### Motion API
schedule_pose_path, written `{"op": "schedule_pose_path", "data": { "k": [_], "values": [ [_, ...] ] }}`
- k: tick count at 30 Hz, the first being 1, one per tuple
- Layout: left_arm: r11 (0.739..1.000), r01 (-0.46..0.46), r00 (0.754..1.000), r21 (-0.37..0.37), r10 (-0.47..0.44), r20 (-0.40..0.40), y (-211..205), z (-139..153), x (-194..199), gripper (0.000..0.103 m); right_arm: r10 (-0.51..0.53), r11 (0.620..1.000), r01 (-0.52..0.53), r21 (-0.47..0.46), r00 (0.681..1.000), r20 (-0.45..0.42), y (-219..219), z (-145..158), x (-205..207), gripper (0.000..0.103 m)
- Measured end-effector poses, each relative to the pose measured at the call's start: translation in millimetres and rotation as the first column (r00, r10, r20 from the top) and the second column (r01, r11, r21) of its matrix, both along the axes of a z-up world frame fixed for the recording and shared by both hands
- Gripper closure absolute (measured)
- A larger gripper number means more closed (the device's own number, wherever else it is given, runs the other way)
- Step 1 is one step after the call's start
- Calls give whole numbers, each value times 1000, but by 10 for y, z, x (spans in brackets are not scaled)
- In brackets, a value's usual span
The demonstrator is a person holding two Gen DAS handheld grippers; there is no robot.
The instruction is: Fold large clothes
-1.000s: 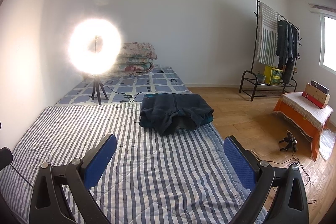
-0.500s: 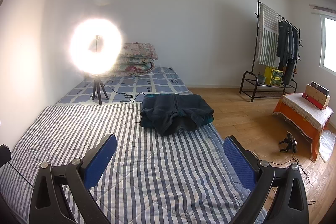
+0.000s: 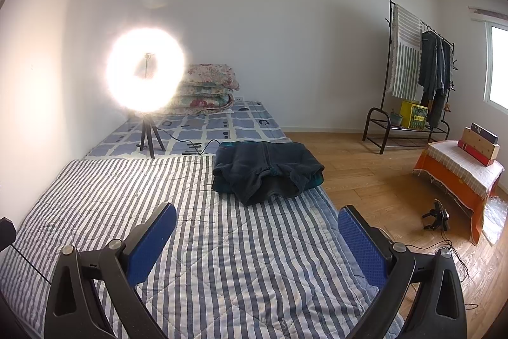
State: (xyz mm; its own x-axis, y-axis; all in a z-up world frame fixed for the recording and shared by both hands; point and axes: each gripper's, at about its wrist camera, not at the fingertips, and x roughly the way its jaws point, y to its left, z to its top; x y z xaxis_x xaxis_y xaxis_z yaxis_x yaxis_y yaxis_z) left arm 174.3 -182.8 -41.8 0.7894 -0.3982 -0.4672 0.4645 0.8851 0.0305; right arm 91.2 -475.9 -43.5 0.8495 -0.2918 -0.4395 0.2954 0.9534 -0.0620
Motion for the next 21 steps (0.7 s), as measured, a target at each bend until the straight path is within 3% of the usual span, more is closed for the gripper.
{"op": "schedule_pose_path", "data": {
  "k": [21],
  "values": [
    [1000,-10,998,4,9,57,-18,105,-85,0,6,1000,-6,2,1000,-10,30,-44,21,0]
  ]
}}
